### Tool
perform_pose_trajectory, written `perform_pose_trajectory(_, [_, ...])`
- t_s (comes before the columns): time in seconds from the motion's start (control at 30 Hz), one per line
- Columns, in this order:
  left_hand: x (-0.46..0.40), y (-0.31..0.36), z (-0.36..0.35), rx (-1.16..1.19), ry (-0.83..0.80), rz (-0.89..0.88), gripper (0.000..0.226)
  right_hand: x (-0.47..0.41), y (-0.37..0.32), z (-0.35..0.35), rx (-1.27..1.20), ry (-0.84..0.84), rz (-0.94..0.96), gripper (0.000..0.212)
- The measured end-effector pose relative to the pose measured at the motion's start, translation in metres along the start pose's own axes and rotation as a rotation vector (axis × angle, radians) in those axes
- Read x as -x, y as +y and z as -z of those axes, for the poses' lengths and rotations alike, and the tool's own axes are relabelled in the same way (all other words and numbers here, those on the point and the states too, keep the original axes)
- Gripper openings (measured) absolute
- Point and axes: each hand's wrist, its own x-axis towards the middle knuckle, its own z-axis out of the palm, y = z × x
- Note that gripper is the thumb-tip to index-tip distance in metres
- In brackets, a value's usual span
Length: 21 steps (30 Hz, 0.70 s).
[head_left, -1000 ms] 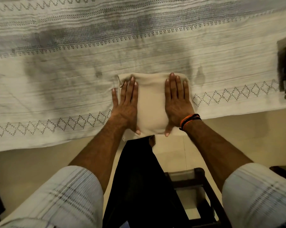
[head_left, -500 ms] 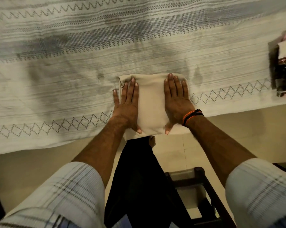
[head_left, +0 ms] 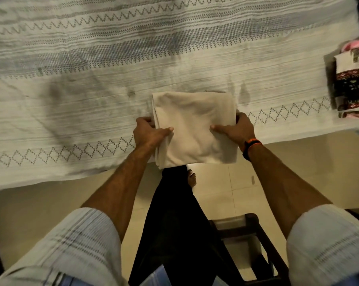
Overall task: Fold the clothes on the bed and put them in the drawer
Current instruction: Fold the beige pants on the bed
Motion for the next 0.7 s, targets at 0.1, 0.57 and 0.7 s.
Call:
perform_pose_trajectory(0.1, [-0.002, 0.001, 0.002, 0.099, -0.135, 0.036, 0.057, 0.002, -0.007, 0.009, -0.144, -0.149, -0.026, 0.063])
perform_pose_trajectory(0.57, [0.060, 0.117, 0.081, 0.356, -0.005, -0.397, 0.037, 0.044, -0.116, 0.068, -0.356, -0.028, 0.375, 0.042])
perform_pose_trajectory(0.7, [0.057, 0.111, 0.099, 0.310, 0.041, -0.699, 0.034, 0.051, -0.119, 0.077, -0.349, -0.011, 0.675, 0.044])
